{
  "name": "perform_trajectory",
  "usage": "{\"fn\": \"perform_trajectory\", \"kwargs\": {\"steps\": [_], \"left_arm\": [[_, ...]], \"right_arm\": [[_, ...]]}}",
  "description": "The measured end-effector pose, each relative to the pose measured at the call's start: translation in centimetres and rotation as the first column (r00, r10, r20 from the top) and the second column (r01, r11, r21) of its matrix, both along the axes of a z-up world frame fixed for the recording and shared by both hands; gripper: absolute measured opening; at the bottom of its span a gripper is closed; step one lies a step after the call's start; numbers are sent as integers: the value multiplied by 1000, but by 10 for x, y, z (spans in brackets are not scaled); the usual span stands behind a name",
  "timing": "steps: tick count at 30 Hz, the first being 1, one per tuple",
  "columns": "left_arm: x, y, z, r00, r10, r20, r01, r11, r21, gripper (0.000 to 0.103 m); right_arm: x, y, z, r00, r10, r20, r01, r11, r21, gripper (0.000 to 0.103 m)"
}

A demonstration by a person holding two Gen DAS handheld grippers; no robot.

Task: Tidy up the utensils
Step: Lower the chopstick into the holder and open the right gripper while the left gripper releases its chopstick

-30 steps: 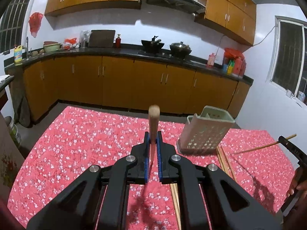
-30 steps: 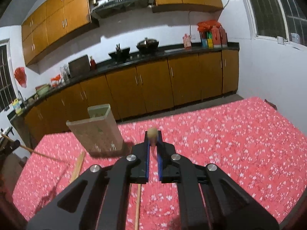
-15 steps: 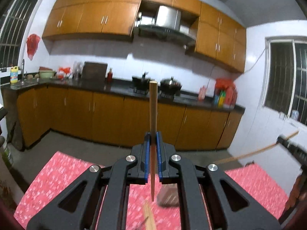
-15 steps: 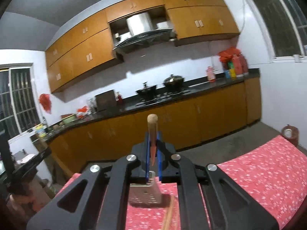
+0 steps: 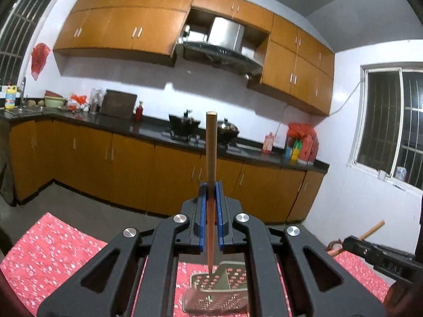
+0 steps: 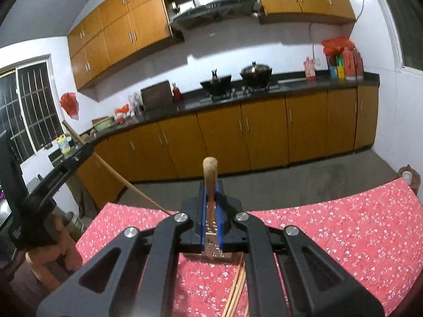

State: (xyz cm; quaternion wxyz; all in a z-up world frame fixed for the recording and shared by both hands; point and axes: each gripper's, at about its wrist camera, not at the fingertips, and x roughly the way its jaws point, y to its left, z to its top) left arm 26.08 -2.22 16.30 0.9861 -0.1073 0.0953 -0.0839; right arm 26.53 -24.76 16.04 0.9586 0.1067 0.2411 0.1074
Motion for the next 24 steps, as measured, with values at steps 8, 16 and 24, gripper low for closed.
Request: {"fn": "perform_trajectory", "kwargs": {"steps": [8,16,24], "left_arm": [[22,-9,-31,992,-36,-123,38,999,15,8],[14,4,-30,992,-28,-125,29,1000,7,26],[-14,29,-19,997,1,-80,-4,999,-38,38]], "right_arm": [[26,8,-18,999,-17,-46,17,1000,-2,28],[8,9,-7,998,-43,43,45,999,-26,45],[-32,-19,-7,985,-137,103,135,991,20,45]]}}
